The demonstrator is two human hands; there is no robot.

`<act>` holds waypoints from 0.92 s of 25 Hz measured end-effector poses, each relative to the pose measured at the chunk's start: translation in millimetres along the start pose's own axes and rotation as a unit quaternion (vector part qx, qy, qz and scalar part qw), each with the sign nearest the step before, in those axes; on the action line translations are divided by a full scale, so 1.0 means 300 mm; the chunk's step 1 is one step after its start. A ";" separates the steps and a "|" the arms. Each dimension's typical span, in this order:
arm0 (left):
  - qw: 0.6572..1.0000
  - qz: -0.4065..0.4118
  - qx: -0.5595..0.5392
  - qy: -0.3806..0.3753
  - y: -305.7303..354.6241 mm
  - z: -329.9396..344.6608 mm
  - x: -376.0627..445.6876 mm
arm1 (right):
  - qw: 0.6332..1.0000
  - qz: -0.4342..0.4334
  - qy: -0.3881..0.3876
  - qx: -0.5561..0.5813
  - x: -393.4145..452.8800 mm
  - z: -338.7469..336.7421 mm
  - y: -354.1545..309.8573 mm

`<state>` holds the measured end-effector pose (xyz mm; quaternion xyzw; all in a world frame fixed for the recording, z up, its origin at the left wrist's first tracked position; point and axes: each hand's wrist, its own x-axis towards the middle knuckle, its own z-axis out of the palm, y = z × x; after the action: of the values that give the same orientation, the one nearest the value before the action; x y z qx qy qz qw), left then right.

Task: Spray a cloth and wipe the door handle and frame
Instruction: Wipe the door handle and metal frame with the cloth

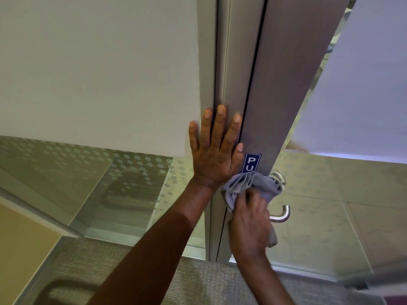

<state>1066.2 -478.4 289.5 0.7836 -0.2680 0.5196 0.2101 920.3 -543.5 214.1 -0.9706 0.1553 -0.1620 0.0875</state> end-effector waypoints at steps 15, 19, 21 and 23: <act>1.000 -0.002 -0.015 -0.009 0.004 -0.015 0.002 | 0.912 -0.236 -0.092 -0.323 0.030 0.079 -0.031; 1.000 0.000 -0.006 -0.005 0.002 -0.016 0.003 | 0.889 -0.260 -0.134 -0.352 0.060 0.022 -0.040; 1.000 -0.002 -0.007 -0.002 0.002 -0.013 0.003 | 0.890 -0.280 -0.140 -0.332 0.073 -0.020 -0.024; 1.000 -0.004 -0.003 -0.001 0.002 -0.012 0.003 | 0.899 -0.288 -0.155 -0.290 0.086 -0.082 -0.007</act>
<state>1063.4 -476.8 291.6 0.7844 -0.2670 0.5172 0.2145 935.6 -553.0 244.9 -0.9681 -0.1067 0.0245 -0.2253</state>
